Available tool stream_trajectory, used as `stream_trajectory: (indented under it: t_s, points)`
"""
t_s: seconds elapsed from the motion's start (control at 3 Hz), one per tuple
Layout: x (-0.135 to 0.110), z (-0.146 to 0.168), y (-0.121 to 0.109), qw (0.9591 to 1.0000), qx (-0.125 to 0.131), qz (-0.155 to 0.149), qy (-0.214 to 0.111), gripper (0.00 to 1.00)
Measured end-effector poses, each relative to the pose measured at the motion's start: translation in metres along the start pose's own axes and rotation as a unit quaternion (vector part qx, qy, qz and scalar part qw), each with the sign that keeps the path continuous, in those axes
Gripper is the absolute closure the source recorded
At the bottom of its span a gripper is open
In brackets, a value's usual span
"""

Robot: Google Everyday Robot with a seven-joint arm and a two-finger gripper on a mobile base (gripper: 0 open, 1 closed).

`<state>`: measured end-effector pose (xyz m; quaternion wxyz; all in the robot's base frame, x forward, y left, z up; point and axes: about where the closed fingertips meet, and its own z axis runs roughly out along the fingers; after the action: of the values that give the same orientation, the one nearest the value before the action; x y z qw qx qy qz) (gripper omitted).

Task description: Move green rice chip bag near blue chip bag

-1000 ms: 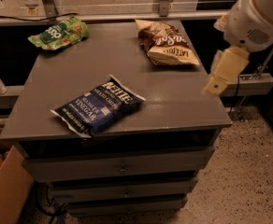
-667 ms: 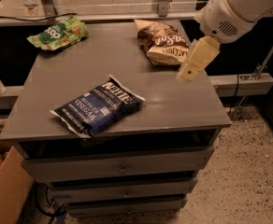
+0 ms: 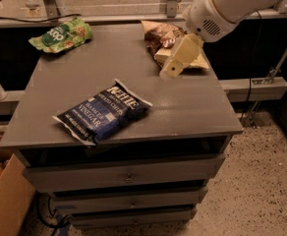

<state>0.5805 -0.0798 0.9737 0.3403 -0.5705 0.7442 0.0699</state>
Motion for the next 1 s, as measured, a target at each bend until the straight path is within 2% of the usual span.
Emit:
stream_trajectory:
  t_s: [0.33,0.67,1.0]
  points:
    - [-0.01,0.02,-0.005,0.9995,-0.003,-0.019,-0.026,0.0]
    - [-0.032,0.063,-0.021,0.9969,-0.004,-0.038,-0.069,0.0]
    - [-0.054,0.114,-0.041,0.9932,0.003,-0.04,-0.11,0.0]
